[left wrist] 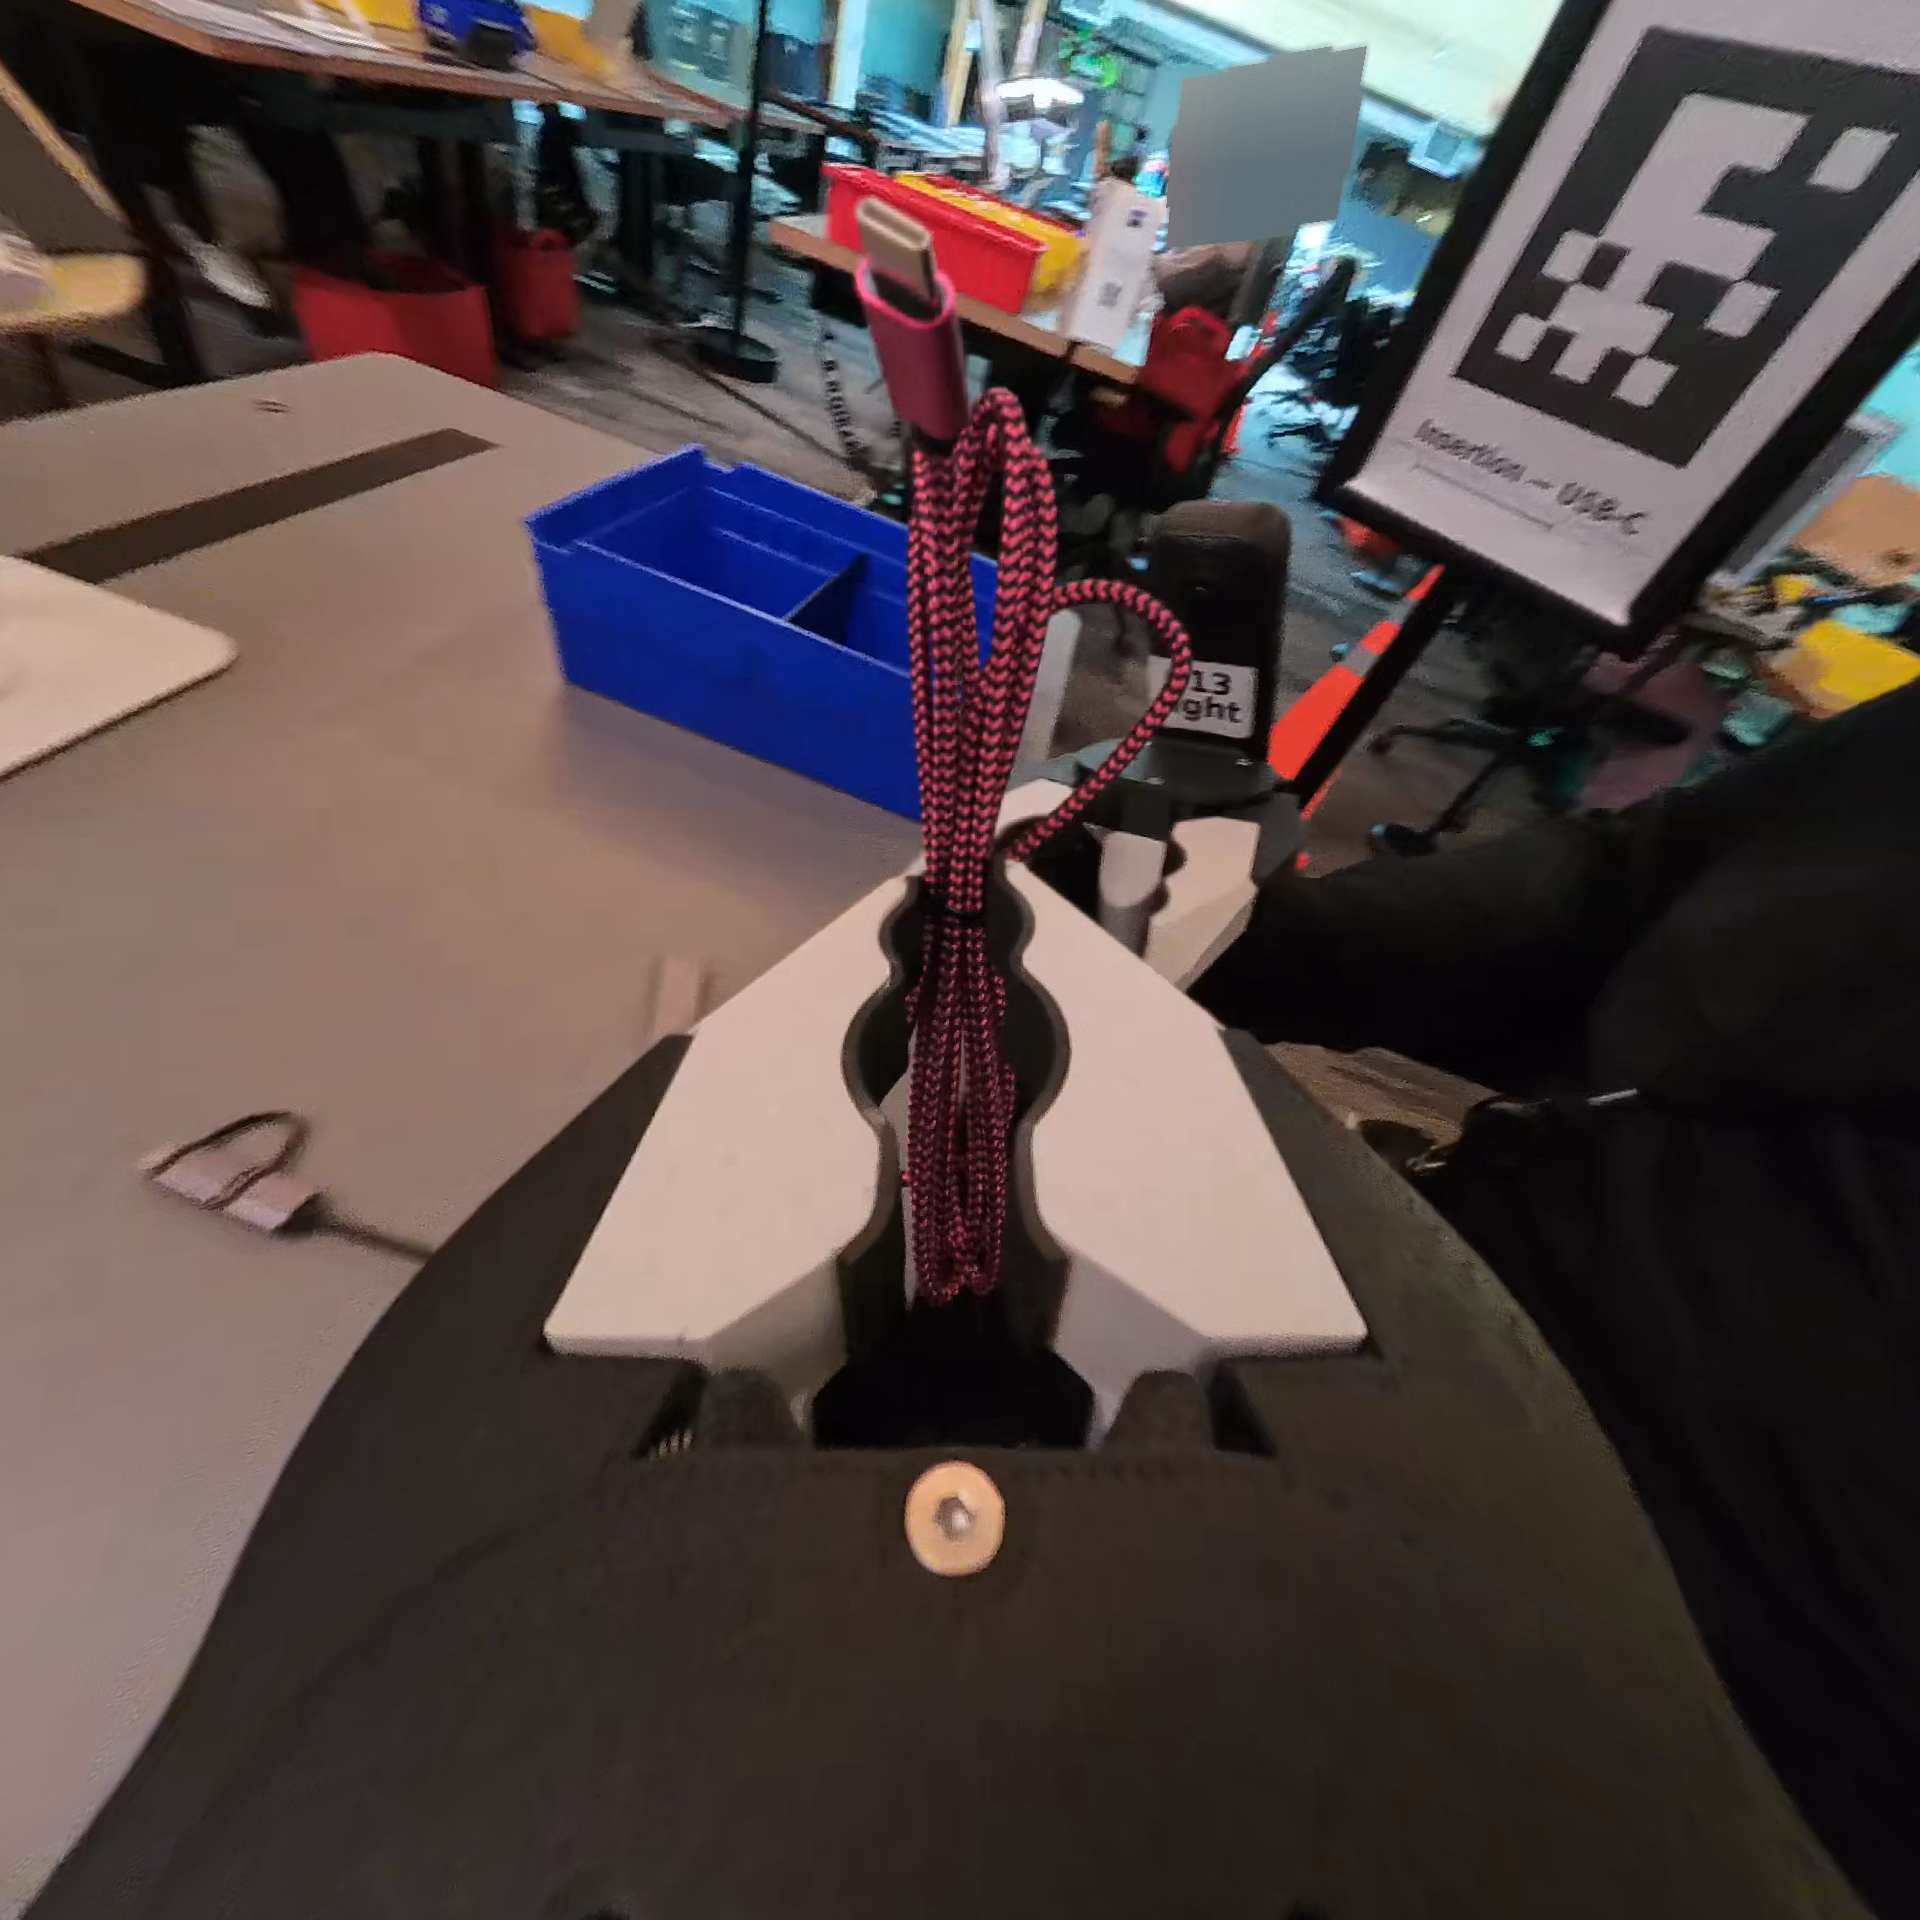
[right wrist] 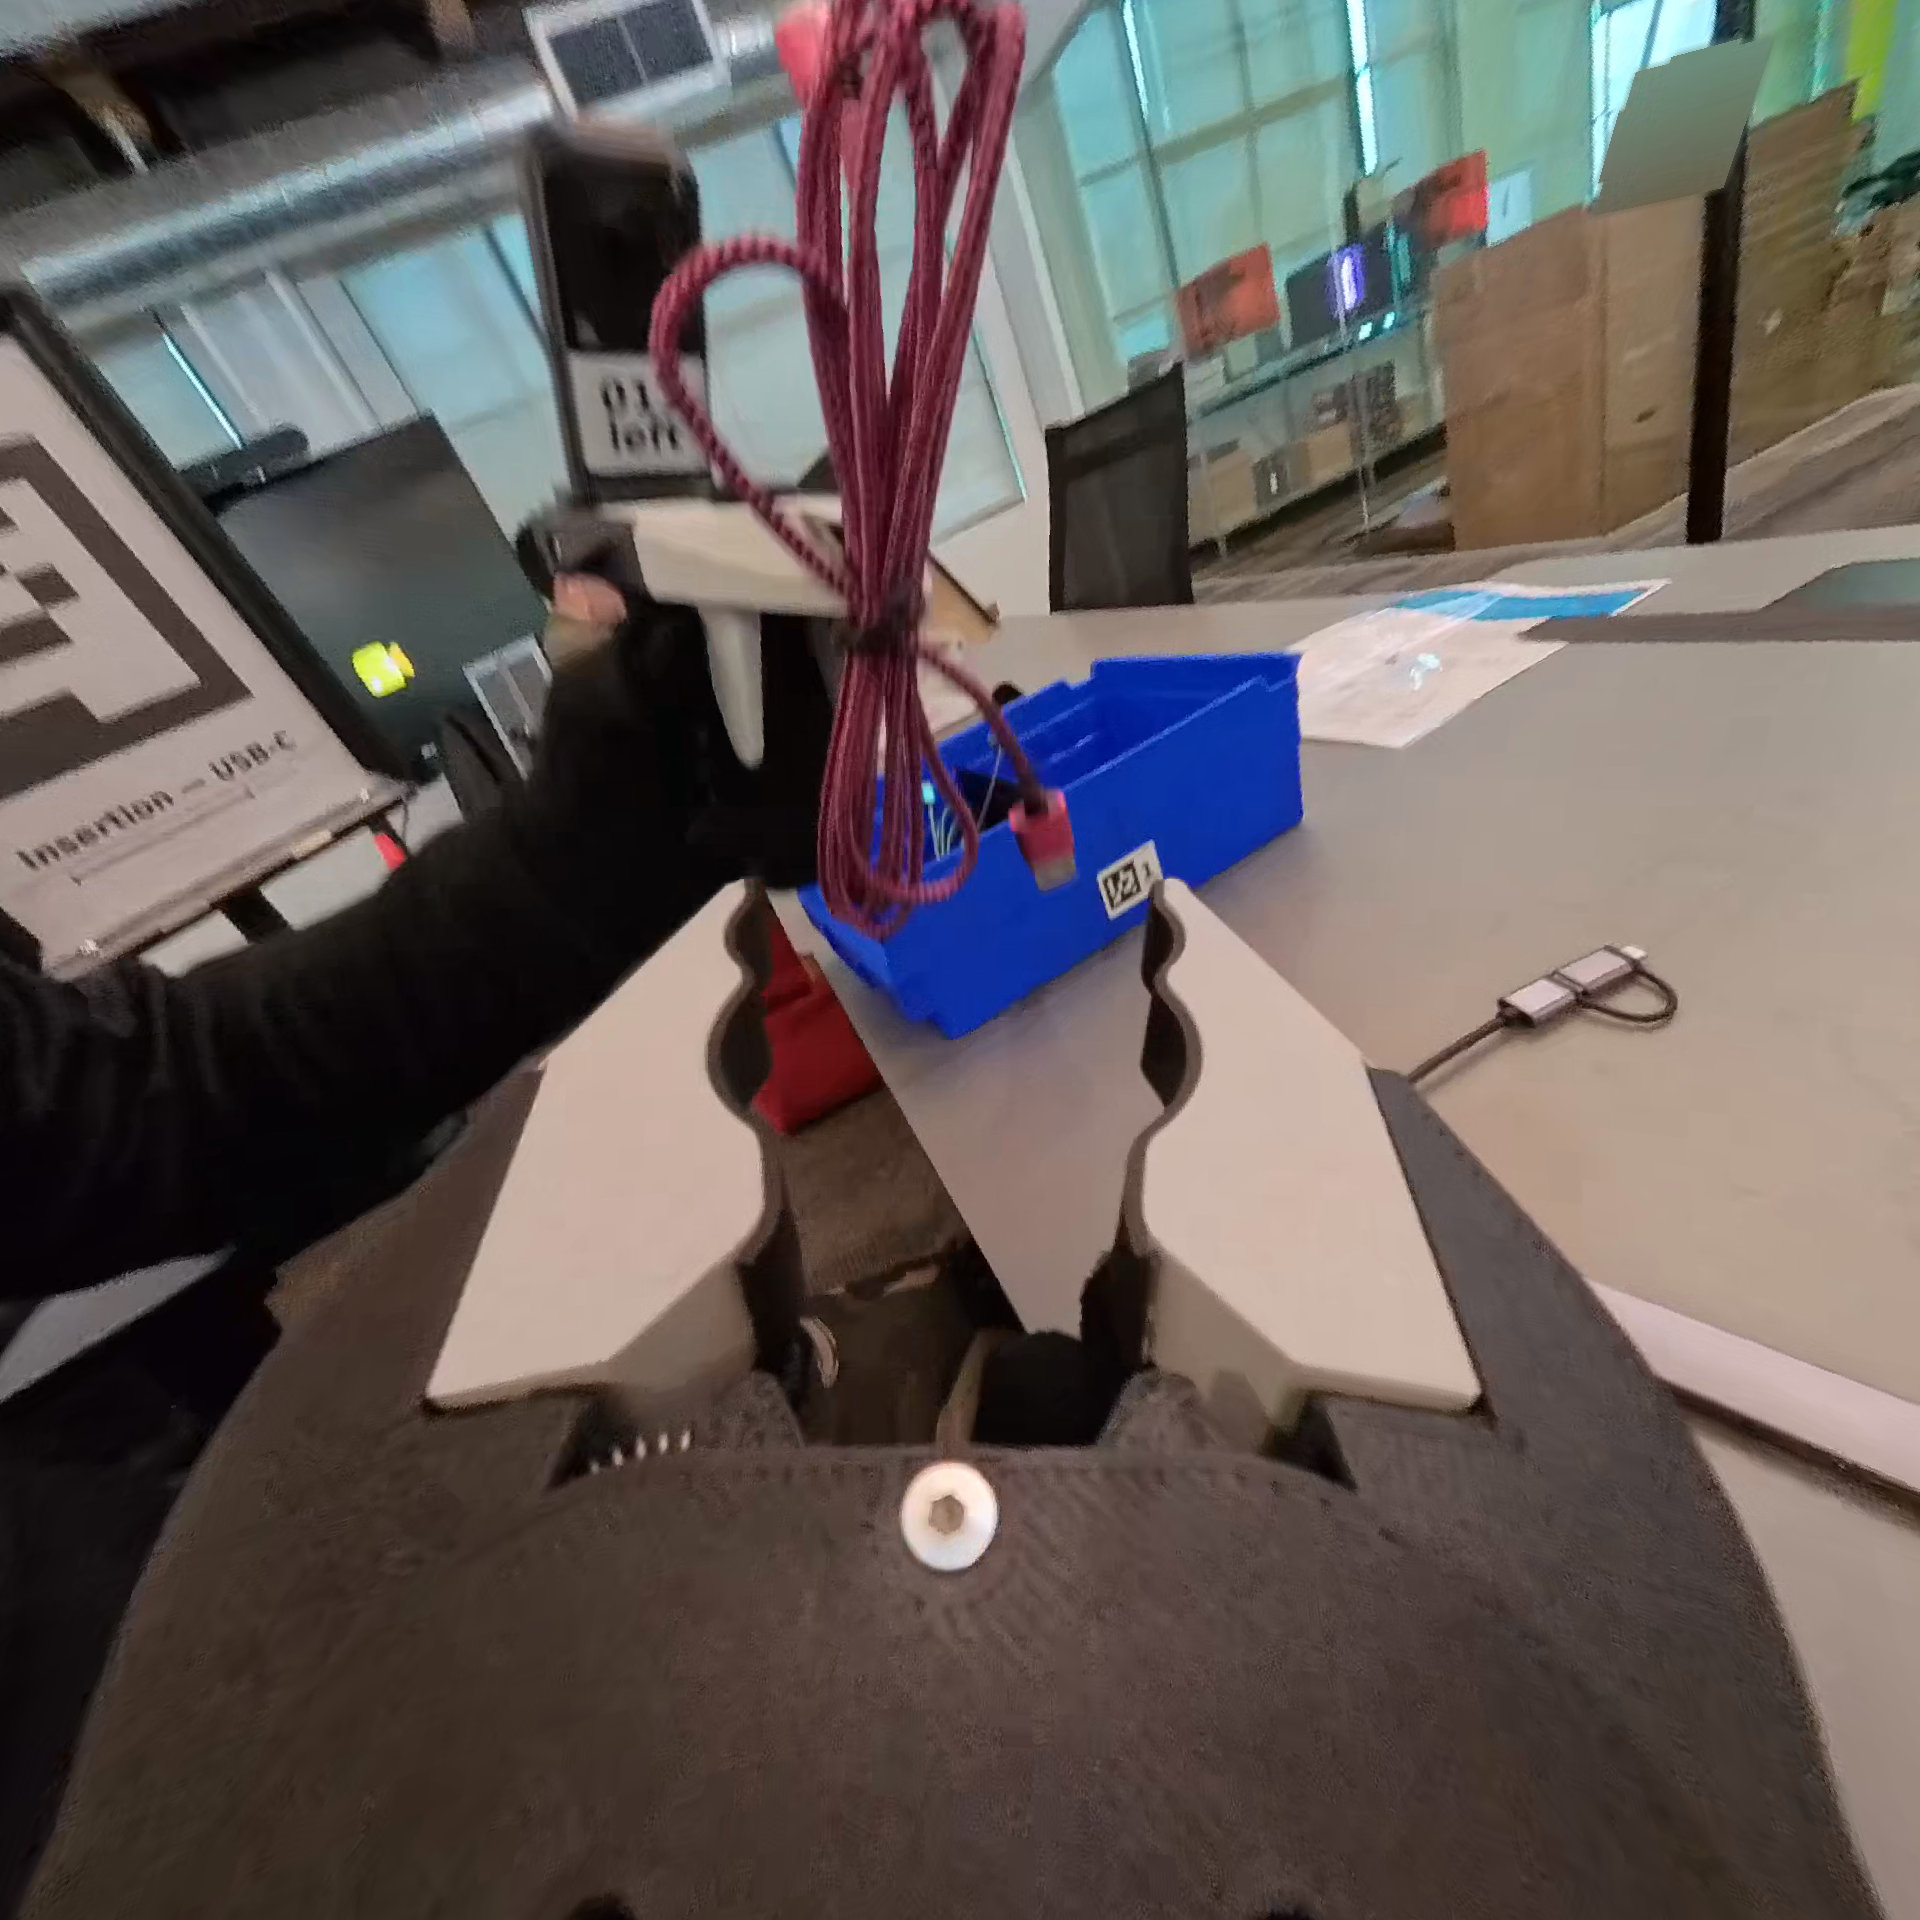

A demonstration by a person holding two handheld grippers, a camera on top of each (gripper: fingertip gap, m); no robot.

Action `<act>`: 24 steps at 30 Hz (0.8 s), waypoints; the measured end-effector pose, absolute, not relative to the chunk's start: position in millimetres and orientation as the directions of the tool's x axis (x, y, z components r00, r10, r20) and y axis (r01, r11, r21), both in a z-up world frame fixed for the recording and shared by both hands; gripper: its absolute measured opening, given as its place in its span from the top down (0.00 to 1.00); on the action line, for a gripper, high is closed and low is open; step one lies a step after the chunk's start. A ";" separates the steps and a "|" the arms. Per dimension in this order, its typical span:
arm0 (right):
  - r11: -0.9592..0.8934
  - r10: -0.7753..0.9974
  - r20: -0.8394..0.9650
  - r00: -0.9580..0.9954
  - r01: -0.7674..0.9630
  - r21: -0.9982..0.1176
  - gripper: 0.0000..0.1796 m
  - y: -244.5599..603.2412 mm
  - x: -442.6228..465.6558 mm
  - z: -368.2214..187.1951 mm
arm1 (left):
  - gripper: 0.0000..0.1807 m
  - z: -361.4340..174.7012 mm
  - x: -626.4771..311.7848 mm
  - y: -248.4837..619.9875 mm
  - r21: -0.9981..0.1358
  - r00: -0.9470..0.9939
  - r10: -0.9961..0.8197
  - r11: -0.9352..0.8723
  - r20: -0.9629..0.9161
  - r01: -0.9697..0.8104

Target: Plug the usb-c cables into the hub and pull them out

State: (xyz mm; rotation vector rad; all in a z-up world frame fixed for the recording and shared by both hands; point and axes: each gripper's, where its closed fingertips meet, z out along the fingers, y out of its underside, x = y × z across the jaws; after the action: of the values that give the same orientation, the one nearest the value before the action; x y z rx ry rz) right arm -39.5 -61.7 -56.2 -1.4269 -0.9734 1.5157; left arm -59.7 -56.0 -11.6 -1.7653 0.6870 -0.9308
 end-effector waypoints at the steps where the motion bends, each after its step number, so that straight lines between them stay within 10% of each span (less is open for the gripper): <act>1: -0.379 0.925 -0.378 -0.026 -0.082 -0.922 0.62 -58.5 -36.6 -52.4 | 0.95 -15.7 -49.3 -54.6 -0.931 0.519 -0.801 -0.365 0.299 -0.027; 8: -0.477 0.878 -0.468 -0.096 -0.115 -0.871 0.63 -51.0 -31.4 -52.2 | 0.95 -59.5 -1.3 -55.3 -0.901 0.439 -0.827 -0.427 0.352 -0.082; 12: -0.508 0.856 -0.486 -0.178 -0.113 -0.854 0.83 -59.7 -29.3 -47.9 | 0.95 -70.5 5.7 -54.4 -0.892 0.411 -0.827 -0.447 0.384 -0.064; 24: -0.230 0.972 -0.231 -0.039 0.019 -0.973 0.97 -48.1 -22.5 -68.0 | 0.76 -37.6 -29.8 -47.7 -0.879 0.390 -0.799 -0.474 0.457 0.059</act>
State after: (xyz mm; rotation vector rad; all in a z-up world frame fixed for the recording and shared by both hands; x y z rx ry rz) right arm -22.5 -48.1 -68.0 -1.3706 -1.1313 1.4037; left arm -29.8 -47.7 -37.6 -1.7562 0.6498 -1.2067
